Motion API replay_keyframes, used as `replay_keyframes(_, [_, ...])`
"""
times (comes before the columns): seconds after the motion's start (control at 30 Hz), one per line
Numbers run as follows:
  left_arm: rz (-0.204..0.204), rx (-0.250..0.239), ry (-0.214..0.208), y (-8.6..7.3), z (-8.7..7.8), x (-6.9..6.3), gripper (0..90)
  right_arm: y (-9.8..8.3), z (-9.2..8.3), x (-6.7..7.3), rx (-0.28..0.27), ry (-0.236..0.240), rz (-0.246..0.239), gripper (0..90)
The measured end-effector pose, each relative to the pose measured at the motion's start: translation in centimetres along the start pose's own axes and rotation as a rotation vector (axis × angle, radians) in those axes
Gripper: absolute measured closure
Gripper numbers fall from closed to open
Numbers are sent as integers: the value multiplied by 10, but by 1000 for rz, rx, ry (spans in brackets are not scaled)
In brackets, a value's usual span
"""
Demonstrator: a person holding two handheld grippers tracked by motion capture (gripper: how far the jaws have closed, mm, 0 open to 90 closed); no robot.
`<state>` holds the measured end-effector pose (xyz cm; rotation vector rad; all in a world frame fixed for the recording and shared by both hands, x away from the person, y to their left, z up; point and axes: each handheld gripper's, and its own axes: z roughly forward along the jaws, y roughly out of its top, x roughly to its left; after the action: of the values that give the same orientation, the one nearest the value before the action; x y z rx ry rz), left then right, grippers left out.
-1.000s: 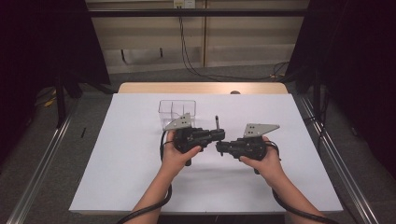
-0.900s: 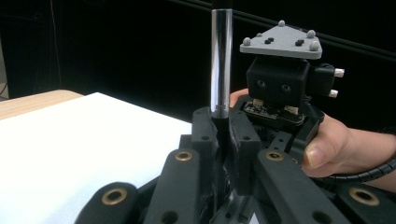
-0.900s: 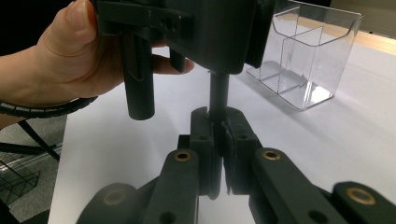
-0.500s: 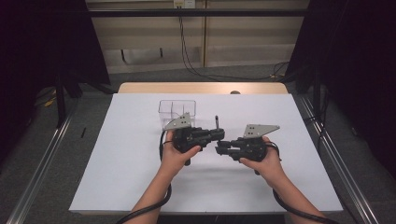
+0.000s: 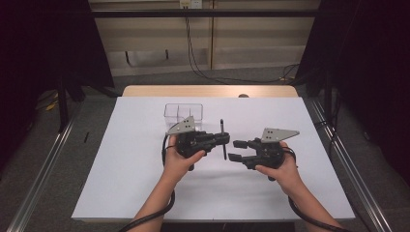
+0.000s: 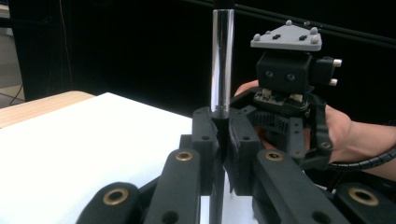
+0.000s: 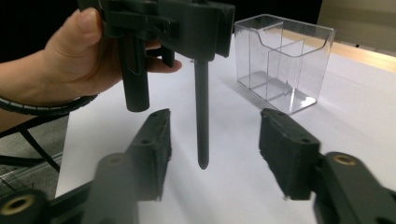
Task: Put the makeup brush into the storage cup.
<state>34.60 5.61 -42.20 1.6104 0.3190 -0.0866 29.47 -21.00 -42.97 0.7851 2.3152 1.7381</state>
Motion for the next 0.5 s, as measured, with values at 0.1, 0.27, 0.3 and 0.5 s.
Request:
replay_keyframes(0.1, [-2,1,5,0,-1,1,835,0,-3,-1,-10,5,10,370])
replay_keyframes(0.27, [0,6,14,1,-3,1,835,-2,-10,-2,-23,7,12,304])
replay_keyframes(0.3, [1,9,16,1,-3,1,834,-2,-11,-2,-26,3,14,292])
replay_keyframes(0.5, [2,16,27,1,-5,2,834,-4,-19,-4,-45,-7,16,201])
